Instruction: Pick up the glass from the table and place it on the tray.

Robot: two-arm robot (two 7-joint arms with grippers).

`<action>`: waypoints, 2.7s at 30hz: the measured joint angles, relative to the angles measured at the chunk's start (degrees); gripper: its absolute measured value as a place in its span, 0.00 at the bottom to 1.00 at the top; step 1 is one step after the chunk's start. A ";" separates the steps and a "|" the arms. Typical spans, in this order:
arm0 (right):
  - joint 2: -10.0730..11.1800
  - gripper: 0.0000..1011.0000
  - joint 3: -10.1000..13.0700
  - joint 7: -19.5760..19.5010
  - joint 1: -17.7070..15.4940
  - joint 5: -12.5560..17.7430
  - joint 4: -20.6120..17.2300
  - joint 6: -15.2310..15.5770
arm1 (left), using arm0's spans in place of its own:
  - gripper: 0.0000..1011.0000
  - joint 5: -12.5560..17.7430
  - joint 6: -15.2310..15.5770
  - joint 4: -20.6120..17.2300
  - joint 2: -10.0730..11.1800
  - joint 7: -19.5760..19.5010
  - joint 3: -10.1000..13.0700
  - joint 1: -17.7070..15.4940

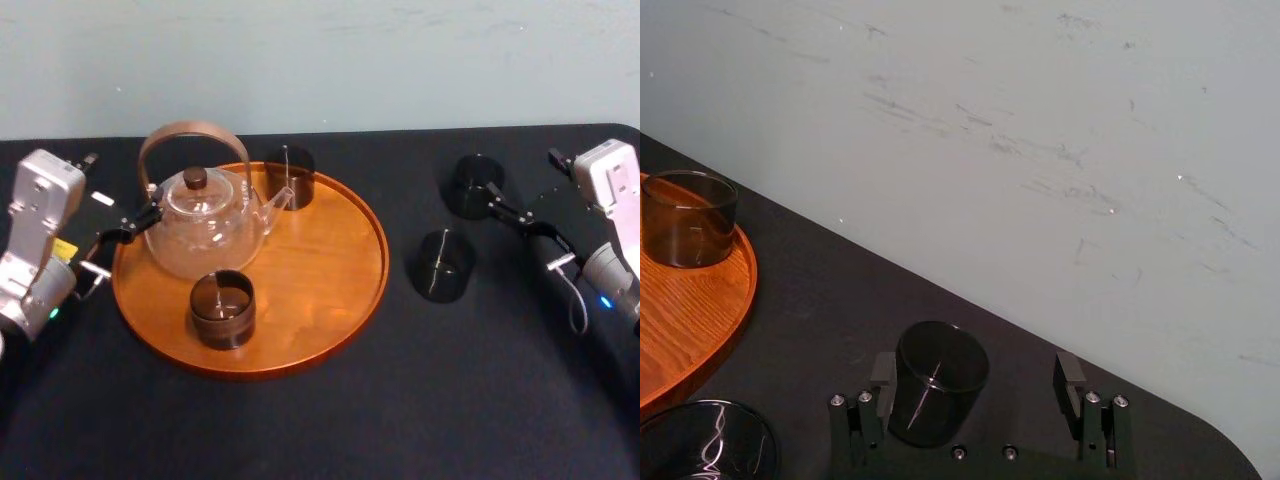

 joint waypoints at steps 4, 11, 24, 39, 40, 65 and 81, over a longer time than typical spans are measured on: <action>0.00 0.99 0.00 0.00 0.00 0.00 0.00 0.00 | 1.00 0.00 0.00 0.00 0.00 0.00 0.00 0.00; 0.00 0.99 0.00 0.00 0.00 0.00 0.00 0.00 | 1.00 0.00 0.00 0.00 0.00 0.00 0.00 0.00; 0.90 0.99 2.06 3.30 -3.33 1.38 -3.08 0.65 | 1.00 0.00 0.00 0.00 0.00 0.00 0.00 0.00; 3.42 0.99 4.62 7.88 -12.25 4.77 -12.07 2.51 | 1.00 0.00 0.00 0.00 0.01 0.00 0.00 0.00; 3.46 0.99 4.70 8.12 -12.56 4.92 -12.25 2.59 | 1.00 0.00 0.00 0.00 0.00 0.00 0.00 0.00; -0.14 0.99 4.15 14.90 -12.27 4.50 -9.11 6.61 | 1.00 0.00 0.00 0.00 0.00 0.00 0.00 0.00; -2.91 0.99 5.02 17.35 -11.01 3.14 -5.65 6.98 | 1.00 0.00 0.00 0.00 0.00 0.00 0.00 0.00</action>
